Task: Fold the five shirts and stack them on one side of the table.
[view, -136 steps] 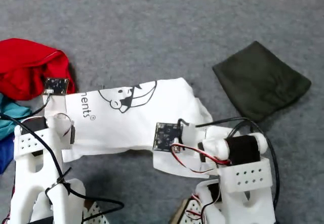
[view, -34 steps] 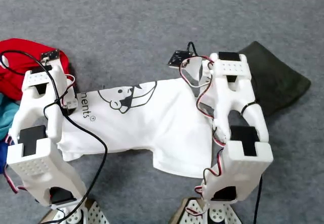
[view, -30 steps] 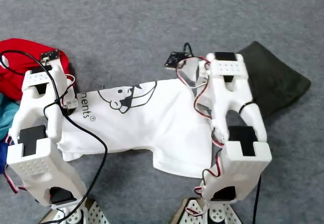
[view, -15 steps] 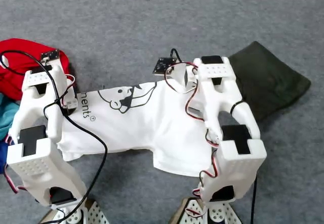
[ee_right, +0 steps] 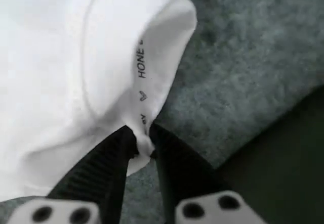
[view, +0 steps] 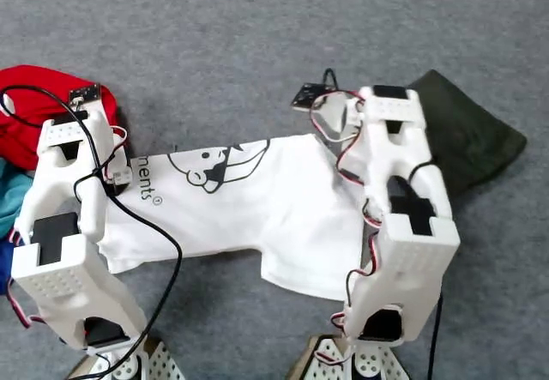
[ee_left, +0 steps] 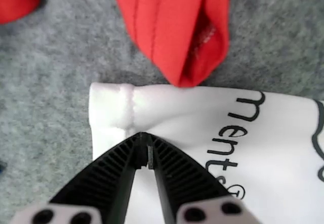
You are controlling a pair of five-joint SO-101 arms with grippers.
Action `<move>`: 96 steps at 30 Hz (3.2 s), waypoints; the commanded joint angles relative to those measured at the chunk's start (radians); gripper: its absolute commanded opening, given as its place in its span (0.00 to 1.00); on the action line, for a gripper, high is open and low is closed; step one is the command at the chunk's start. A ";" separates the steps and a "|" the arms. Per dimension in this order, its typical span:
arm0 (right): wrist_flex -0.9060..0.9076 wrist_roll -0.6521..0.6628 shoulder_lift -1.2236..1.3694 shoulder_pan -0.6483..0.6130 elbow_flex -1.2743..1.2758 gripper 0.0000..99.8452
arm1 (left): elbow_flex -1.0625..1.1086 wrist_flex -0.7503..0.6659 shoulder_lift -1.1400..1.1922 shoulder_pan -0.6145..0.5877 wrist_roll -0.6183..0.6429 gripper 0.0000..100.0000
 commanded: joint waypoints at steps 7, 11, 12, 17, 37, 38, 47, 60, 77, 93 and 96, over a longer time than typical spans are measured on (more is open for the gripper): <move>0.003 -0.023 -0.005 0.097 -0.081 0.05 | -0.031 -0.025 0.005 0.003 0.003 0.02; 0.031 -0.057 -0.018 0.122 -0.130 0.21 | -0.031 -0.025 0.005 0.003 0.003 0.02; 0.052 -0.055 -0.030 0.122 -0.143 0.24 | -0.031 -0.025 0.005 0.003 0.003 0.02; 0.169 -0.055 -0.166 0.111 -0.176 0.26 | -0.031 -0.025 0.005 0.003 0.003 0.02; -0.025 -0.230 0.008 -0.272 -0.122 0.01 | -0.029 -0.023 0.004 0.000 0.005 0.02; -0.049 -0.229 0.050 -0.242 -0.133 0.01 | -0.029 -0.018 0.004 0.002 0.003 0.02; 0.041 -0.201 0.219 -0.070 -0.401 0.01 | -0.032 0.002 0.002 0.005 -0.003 0.02; 0.227 -0.126 -0.111 -0.116 -0.285 0.01 | -0.127 0.241 -0.199 0.006 -0.087 0.02; 0.135 0.031 -0.782 -0.124 0.513 0.01 | 0.655 -0.006 -0.615 0.118 -0.166 0.02; -0.012 -0.035 -0.782 -0.403 0.908 0.01 | 0.732 -0.054 -0.616 0.040 -0.212 0.02; -0.012 -0.031 -0.782 -0.409 0.941 0.01 | 0.730 -0.052 -0.625 0.003 -0.258 0.02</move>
